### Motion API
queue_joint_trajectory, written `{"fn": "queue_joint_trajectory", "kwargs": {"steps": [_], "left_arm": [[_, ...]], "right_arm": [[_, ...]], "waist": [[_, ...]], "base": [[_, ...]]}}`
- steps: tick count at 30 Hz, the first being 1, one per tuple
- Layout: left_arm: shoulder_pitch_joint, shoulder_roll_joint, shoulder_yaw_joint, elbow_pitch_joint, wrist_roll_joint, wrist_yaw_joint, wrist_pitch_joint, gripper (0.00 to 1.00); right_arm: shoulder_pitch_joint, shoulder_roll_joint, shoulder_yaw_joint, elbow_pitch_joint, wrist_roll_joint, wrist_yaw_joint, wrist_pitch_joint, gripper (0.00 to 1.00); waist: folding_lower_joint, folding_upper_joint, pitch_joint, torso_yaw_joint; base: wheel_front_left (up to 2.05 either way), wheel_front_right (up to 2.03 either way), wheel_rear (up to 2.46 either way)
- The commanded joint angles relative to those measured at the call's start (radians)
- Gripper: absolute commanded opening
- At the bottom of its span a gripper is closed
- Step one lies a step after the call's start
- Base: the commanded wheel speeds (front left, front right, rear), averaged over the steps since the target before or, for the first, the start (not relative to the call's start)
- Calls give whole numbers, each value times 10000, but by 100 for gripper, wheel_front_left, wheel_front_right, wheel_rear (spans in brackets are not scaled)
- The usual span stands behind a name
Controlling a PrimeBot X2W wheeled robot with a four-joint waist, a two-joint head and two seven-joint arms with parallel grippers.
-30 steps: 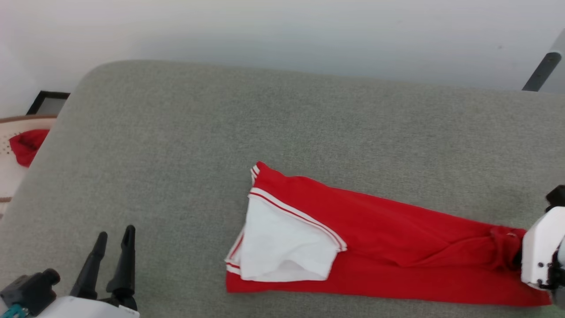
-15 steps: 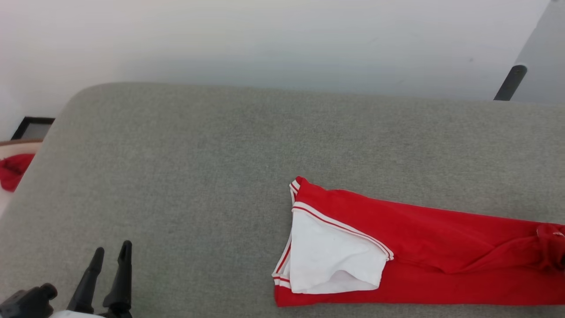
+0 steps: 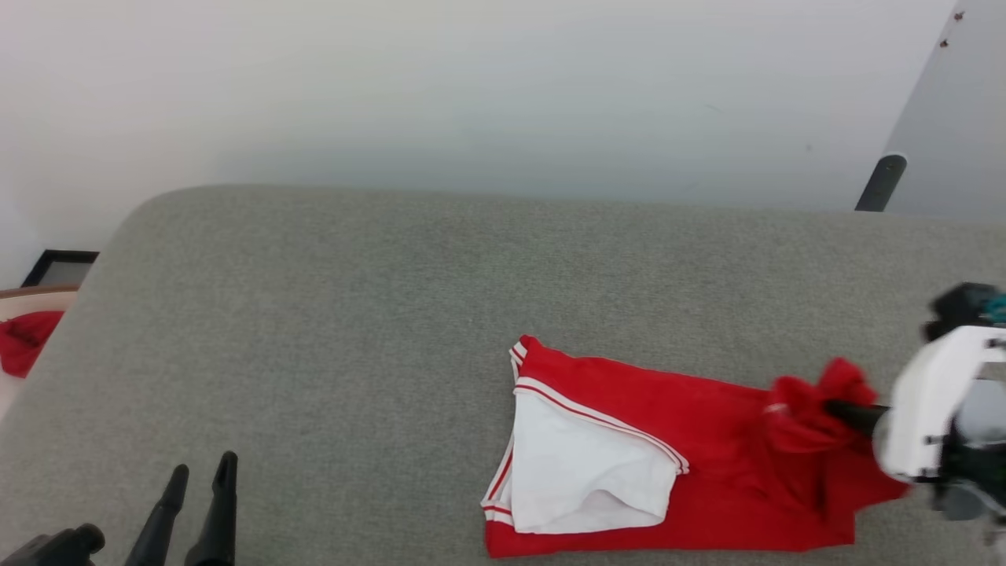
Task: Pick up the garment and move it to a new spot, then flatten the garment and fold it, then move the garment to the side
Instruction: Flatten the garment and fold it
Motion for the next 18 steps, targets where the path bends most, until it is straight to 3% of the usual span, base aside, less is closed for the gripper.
{"fn": "queue_joint_trajectory", "kwargs": {"steps": [1,10,18], "left_arm": [[82,-1,-2,-46,-78,25,-5,100],[-209,-159,-284,39,-27,-70,79,100],[-587,-323,-579,271,51,-198,140,100]], "right_arm": [[90,267,108,-221,20,-8,42,0],[-282,2023,1151,-274,-742,-8,-493,0],[-784,2489,2029,1084,-1237,-8,-1651,0]], "waist": [[0,0,-61,97],[0,0,-84,583],[0,0,50,1068]], "base": [[0,0,0],[0,0,0],[0,0,0]]}}
